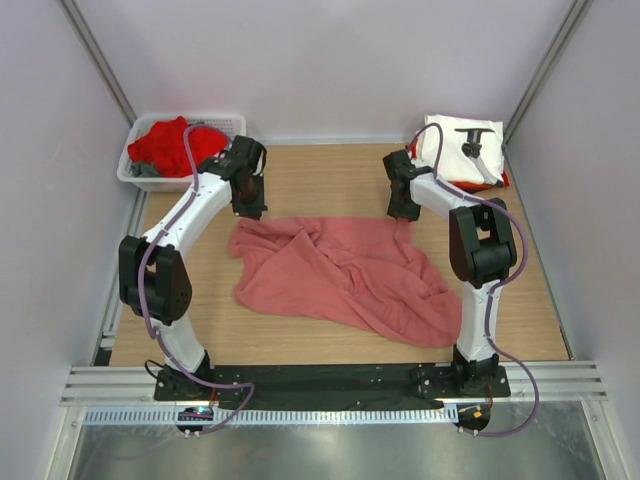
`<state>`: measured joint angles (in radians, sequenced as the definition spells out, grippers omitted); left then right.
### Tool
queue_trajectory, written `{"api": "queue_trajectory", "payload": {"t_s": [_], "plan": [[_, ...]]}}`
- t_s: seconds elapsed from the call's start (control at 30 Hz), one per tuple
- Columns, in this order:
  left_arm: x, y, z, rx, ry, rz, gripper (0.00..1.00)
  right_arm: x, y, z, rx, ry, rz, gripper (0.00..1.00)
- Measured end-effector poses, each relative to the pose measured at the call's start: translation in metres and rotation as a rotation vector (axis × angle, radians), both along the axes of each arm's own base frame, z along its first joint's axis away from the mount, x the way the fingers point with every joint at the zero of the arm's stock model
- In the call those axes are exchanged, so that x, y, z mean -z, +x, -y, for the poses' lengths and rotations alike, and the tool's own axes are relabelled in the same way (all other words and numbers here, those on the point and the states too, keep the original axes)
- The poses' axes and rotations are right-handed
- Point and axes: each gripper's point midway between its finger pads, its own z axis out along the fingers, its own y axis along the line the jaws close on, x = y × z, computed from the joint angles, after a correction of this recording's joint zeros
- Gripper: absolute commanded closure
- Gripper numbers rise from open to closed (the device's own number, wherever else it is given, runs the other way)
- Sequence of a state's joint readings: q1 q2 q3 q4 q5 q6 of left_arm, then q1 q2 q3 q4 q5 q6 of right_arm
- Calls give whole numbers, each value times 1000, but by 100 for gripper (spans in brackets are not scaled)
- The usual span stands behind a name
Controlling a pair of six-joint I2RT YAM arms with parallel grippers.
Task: Fold and stack the t-shirts
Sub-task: Flatten the tshirt out
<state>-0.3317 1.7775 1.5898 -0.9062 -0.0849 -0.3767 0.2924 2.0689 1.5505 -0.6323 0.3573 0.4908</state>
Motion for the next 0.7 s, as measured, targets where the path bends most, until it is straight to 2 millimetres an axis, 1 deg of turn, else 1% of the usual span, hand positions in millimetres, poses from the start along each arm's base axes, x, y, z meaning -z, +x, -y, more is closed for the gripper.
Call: {"api": "queue_trajectory", "payload": {"t_s": [0.1, 0.23, 0.27, 0.33, 0.37, 0.47, 0.7], "plan": [[0, 0, 0, 0, 1, -1, 100, 4, -4, 1, 0, -3, -11, 62], [1, 0, 0, 0, 1, -2, 100, 12, -9, 3, 1, -7, -25, 72], [1, 0, 0, 0, 1, -2, 100, 12, -9, 3, 1, -7, -24, 78], [1, -1, 0, 0, 2, -3, 100, 11, -8, 2, 0, -6, -19, 83], [1, -1, 0, 0, 2, -3, 100, 12, -7, 2, 0, -5, -18, 90], [1, -1, -1, -1, 2, -3, 100, 11, -7, 3, 0, -6, -17, 99], [1, 0, -2, -5, 9, 0, 100, 11, -6, 9, 3, -11, -21, 99]]}}
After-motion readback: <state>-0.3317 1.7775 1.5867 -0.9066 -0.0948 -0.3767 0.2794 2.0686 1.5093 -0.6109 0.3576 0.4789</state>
